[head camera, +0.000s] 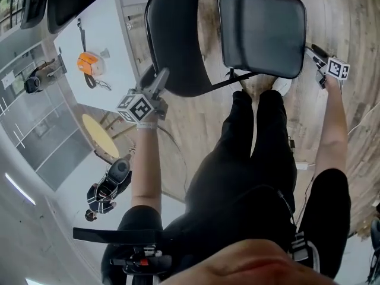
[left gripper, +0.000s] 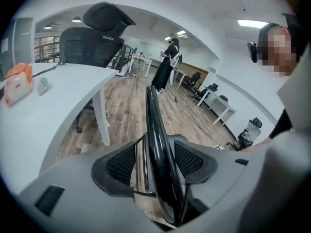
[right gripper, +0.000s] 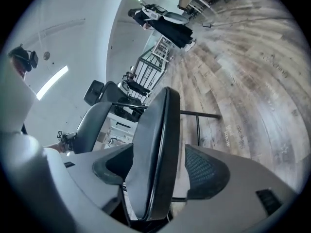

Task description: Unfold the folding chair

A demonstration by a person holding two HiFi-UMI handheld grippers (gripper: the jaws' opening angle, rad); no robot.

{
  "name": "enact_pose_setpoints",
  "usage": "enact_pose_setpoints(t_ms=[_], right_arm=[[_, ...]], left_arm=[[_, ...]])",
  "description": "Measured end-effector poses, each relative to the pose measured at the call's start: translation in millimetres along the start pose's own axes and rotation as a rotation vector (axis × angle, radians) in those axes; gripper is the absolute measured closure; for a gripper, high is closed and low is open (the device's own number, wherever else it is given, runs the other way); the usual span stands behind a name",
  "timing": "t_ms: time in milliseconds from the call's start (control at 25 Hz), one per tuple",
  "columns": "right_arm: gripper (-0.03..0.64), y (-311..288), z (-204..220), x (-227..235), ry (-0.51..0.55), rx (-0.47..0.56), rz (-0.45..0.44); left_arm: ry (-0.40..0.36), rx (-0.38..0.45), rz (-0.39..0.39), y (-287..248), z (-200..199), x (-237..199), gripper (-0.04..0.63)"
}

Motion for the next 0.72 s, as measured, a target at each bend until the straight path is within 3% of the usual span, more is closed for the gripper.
enact_pose_setpoints(t_ms=[200, 360, 440, 720], right_arm=[[0.308, 36.2, -40.3, -56.1, 0.159, 0.059, 0.015], [0.308, 72.0, -42.1, -141.6, 0.257, 0.072, 0.013], [0.308, 79.2, -55.3, -195.7, 0.357, 0.087, -0.038], [0.31, 115.2, -54.4, -433.8, 0.646, 0.124, -0.115]], left_arm=[[-0.025, 0.112, -0.039, 27.5, -10.9, 15.4, 0.36], [-0.117, 0.153, -0.034, 60.4, -14.6, 61.0, 0.36], [-0.154, 0.186, 0.011, 69.1, -19.6, 86.4, 0.36], [-0.123, 0.3, 0.269, 120.8, -24.6, 163.6, 0.36]])
Point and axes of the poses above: the fingertips, and each gripper's own axes: y backward along the fingers, x to its right, z out of its underside, the point moved 7 cm from there along y, backward along the fingers, and after that the axes turned 2 degrees about -x, right-handed, at the moved point
